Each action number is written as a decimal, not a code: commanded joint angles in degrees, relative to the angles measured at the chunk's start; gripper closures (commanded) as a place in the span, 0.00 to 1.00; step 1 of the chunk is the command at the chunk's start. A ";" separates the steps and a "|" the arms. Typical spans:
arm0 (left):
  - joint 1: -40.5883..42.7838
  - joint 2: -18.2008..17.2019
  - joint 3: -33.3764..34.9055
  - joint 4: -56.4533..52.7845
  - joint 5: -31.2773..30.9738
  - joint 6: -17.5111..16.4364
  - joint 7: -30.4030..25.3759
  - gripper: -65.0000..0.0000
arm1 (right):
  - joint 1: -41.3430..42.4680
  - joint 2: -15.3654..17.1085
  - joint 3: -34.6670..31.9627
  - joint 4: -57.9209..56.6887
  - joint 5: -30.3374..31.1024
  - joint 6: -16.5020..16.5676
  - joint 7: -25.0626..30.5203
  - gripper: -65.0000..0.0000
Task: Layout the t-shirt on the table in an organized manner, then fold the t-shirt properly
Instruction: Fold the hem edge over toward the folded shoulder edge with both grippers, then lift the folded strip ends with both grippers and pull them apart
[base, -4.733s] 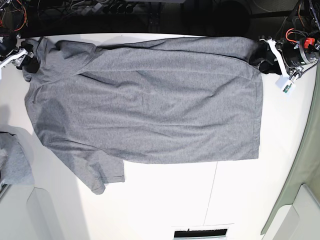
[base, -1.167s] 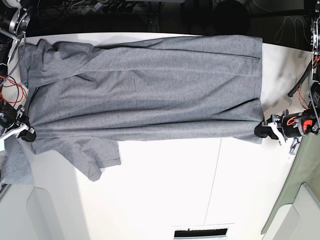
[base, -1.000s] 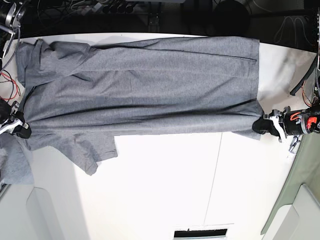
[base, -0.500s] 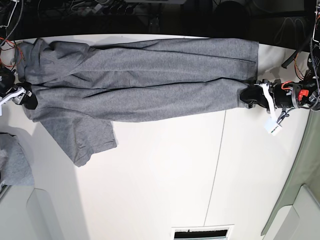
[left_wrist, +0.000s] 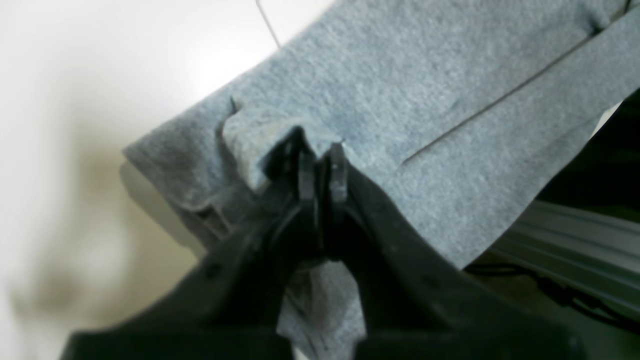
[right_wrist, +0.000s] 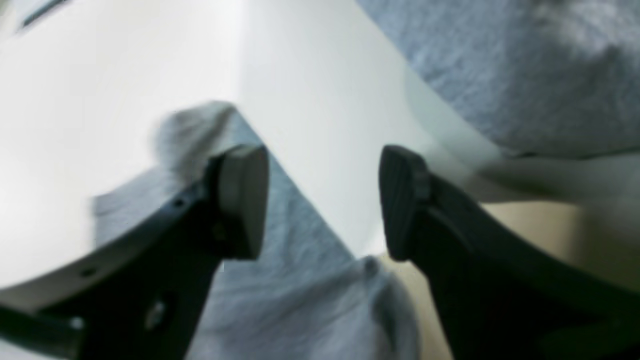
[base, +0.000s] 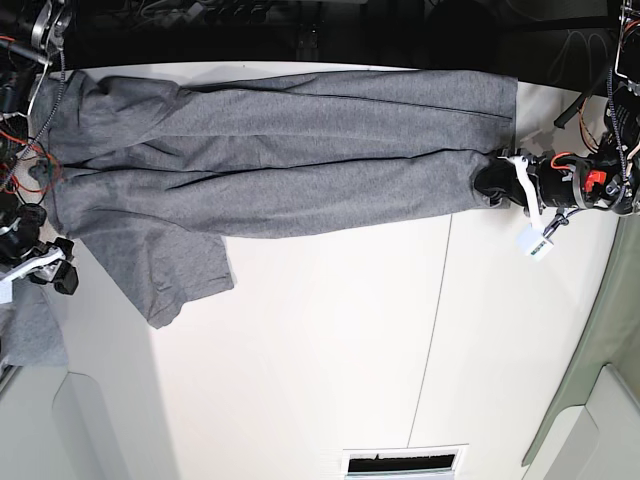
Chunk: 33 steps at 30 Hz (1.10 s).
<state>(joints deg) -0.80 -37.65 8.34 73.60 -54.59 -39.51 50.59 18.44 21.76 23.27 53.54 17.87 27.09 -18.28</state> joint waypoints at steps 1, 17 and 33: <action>-0.76 -1.11 -0.48 0.81 -0.83 -0.49 -0.81 1.00 | 2.99 0.94 -1.40 -1.92 -1.05 -0.72 2.73 0.46; -0.59 -1.11 -0.48 0.81 -0.79 -0.49 -2.34 1.00 | 9.42 -4.02 -12.20 -17.33 -0.63 5.33 3.85 0.70; -0.55 -5.64 -0.52 8.20 -4.68 -0.49 1.42 1.00 | -1.62 -2.69 -4.04 13.55 19.08 6.32 -22.84 1.00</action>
<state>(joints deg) -0.56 -42.13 8.29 81.14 -58.24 -39.51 52.36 15.84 18.28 19.00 66.70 35.99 32.60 -42.11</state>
